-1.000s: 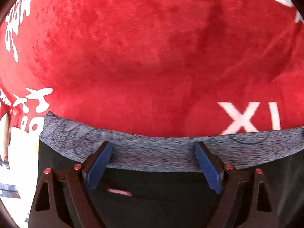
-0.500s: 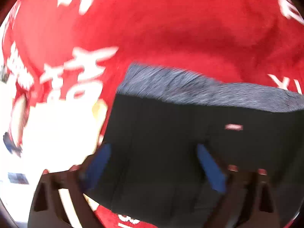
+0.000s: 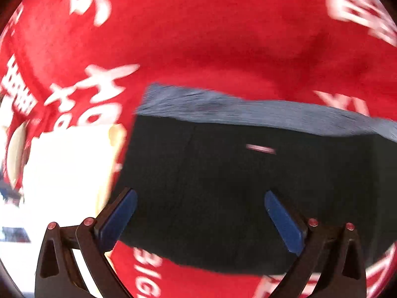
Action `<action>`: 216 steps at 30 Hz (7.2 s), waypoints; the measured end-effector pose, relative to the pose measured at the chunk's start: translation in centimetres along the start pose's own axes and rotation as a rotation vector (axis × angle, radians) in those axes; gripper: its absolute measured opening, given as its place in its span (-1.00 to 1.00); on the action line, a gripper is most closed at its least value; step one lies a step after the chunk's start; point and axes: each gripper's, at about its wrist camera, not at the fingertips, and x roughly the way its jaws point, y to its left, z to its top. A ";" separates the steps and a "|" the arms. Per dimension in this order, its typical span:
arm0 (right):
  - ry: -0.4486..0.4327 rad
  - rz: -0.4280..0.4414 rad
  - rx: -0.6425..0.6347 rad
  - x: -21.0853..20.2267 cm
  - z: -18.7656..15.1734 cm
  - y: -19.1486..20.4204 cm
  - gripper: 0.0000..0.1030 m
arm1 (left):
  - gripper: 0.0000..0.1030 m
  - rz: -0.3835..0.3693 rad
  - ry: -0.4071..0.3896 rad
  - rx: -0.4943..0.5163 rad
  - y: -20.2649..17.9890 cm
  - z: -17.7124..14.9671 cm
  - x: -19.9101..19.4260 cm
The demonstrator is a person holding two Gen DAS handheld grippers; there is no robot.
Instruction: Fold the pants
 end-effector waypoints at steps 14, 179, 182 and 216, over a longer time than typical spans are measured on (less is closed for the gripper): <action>0.005 0.071 0.000 -0.2 0.4 0.5 0.60 | 1.00 -0.174 0.003 0.200 -16.1 -2.4 -4.0; -0.114 0.092 0.108 -6.2 3.5 -7.1 0.14 | -0.88 -0.541 0.097 0.124 -15.6 -3.2 -9.7; -0.113 0.103 0.191 -5.3 5.7 -9.3 0.14 | -0.88 -0.532 0.054 0.119 -15.7 -1.4 -10.7; -0.041 0.198 0.175 0.4 10.5 -8.5 0.27 | 0.41 -0.432 0.014 0.143 -20.8 -1.1 -7.8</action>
